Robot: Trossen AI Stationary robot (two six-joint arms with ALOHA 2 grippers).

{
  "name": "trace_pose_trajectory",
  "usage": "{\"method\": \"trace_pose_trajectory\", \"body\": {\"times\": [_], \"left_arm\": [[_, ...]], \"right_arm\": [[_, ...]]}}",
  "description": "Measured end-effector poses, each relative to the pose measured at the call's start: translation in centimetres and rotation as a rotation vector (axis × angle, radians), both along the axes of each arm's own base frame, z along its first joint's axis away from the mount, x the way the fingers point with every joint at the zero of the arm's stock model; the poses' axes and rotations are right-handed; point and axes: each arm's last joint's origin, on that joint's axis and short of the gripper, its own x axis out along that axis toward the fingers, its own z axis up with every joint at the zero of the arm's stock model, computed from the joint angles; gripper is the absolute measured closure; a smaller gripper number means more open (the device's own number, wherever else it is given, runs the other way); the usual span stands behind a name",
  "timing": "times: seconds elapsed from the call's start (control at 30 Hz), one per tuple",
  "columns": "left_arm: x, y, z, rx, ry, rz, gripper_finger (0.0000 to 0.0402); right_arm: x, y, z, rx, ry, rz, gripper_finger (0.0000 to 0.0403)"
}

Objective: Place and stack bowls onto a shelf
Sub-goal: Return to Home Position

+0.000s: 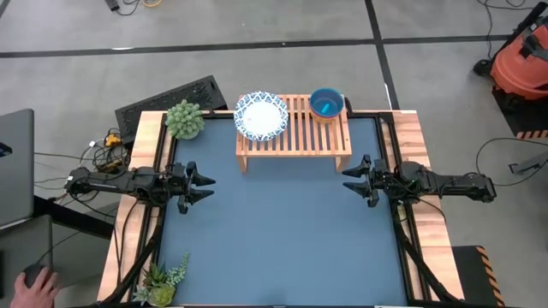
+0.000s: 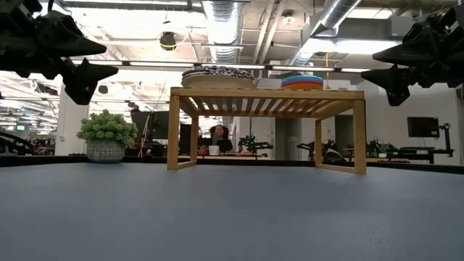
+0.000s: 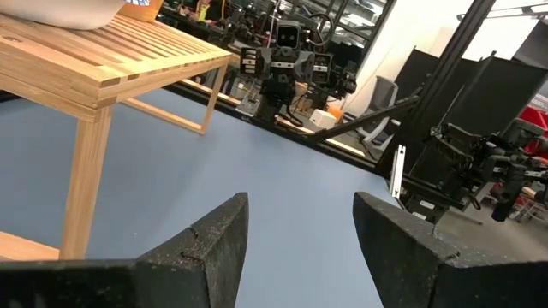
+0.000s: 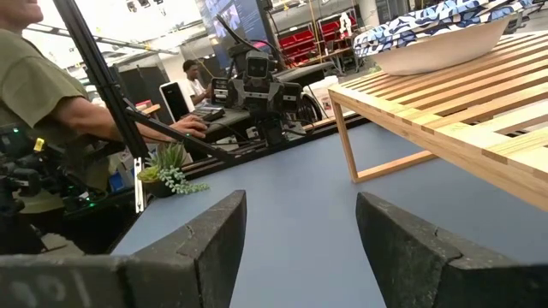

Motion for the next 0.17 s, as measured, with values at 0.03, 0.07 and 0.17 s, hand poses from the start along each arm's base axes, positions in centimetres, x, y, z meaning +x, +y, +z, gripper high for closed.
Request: {"method": "trace_pose_trajectory", "body": {"times": [0.03, 0.07, 0.17], "left_arm": [[0.00, 0.00, 0.00, 0.000, 0.000, 0.000, 0.0205], [0.00, 0.00, 0.00, 0.000, 0.000, 0.000, 0.0205], [0.00, 0.00, 0.00, 0.000, 0.000, 0.000, 0.0205]], "right_arm": [[0.00, 0.00, 0.00, 0.000, 0.000, 0.000, 0.0154], [0.00, 0.00, 0.00, 0.000, 0.000, 0.000, 0.0154], [0.00, 0.00, 0.00, 0.000, 0.000, 0.000, 0.0154]]}}
